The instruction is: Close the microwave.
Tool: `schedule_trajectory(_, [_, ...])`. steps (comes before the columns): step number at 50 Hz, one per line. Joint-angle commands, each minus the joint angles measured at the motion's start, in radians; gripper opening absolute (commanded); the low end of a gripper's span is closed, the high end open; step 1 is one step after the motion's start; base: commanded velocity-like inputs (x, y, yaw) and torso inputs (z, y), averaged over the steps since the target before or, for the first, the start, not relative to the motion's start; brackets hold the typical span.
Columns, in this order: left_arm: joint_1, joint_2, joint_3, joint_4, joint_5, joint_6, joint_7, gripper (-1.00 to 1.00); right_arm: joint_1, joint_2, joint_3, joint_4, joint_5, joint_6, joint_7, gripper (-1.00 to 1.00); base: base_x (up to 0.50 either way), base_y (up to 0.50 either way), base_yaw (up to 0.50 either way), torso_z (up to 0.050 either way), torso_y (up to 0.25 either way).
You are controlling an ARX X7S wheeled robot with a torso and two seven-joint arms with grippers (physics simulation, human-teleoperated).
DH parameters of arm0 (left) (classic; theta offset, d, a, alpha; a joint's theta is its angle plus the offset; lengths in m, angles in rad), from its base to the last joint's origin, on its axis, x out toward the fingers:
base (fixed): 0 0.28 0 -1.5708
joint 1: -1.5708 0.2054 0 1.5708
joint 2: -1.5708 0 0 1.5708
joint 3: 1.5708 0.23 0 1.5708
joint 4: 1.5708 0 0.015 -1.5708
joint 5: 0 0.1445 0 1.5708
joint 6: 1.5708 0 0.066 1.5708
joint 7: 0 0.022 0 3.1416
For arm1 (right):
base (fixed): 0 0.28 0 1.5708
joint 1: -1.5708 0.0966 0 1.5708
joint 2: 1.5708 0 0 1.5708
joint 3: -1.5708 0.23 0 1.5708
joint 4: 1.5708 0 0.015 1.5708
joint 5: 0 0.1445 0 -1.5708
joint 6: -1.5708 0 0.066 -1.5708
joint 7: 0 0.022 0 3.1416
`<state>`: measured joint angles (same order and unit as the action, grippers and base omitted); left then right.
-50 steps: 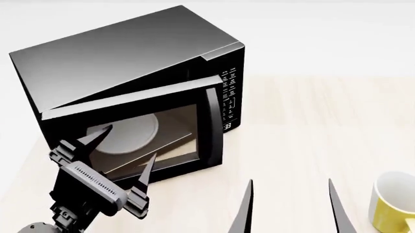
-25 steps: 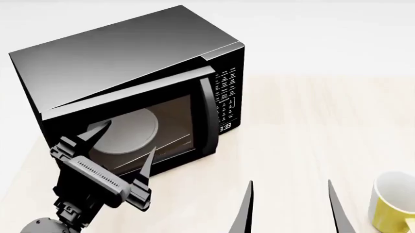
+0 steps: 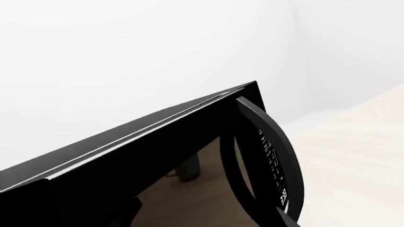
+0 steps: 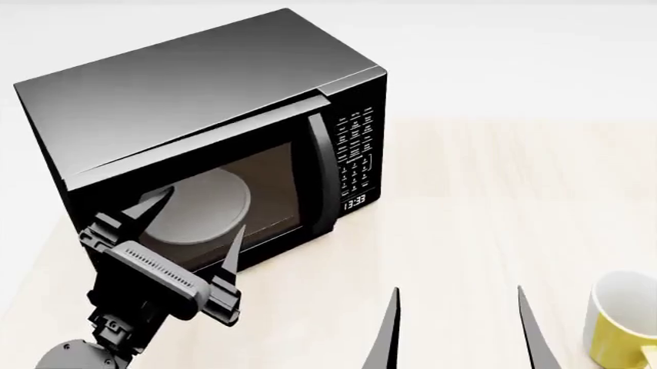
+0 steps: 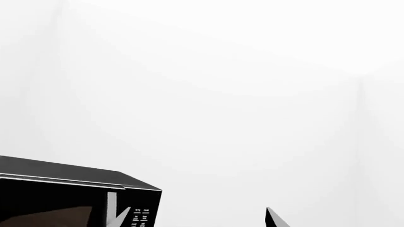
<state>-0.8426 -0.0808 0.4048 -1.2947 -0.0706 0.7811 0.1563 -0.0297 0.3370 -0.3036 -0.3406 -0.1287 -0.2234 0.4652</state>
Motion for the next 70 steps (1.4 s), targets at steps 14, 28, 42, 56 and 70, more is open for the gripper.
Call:
schedule_trajectory(14, [-0.029, -0.013, -0.143, -0.013, -0.018, -0.01, -0.107, 1.0, 0.0, 0.005, -0.011, 0.01, 0.002, -0.004, 0.005, 1.0, 0.0, 0.0, 0.0, 0.0, 0.001])
schedule_trajectory(28, [-0.017, -0.024, -0.183, -0.013, 0.023, -0.004, -0.201, 1.0, -0.002, 0.008, -0.022, 0.015, -0.001, -0.008, 0.007, 1.0, 0.0, 0.0, 0.0, 0.001, 0.001])
schedule_trajectory(42, [0.549, -0.105, -0.104, 0.912, 0.006, -0.486, -0.128, 1.0, -0.007, 0.007, -0.041, 0.032, -0.003, -0.02, 0.007, 1.0, 0.0, 0.0, 0.0, 0.0, 0.001])
schedule_trajectory(56, [0.689, -0.176, -0.146, 1.129, -0.03, -0.588, -0.167, 1.0, -0.003, 0.007, -0.047, 0.038, -0.002, -0.016, 0.009, 1.0, 0.0, 0.0, 0.0, 0.0, 0.0])
schedule_trajectory(70, [0.79, -0.234, -0.266, 1.253, -0.094, -0.625, -0.255, 1.0, 0.016, 0.005, -0.031, 0.071, 0.018, 0.008, 0.019, 1.0, 0.0, 0.0, 0.0, 0.0, 0.0])
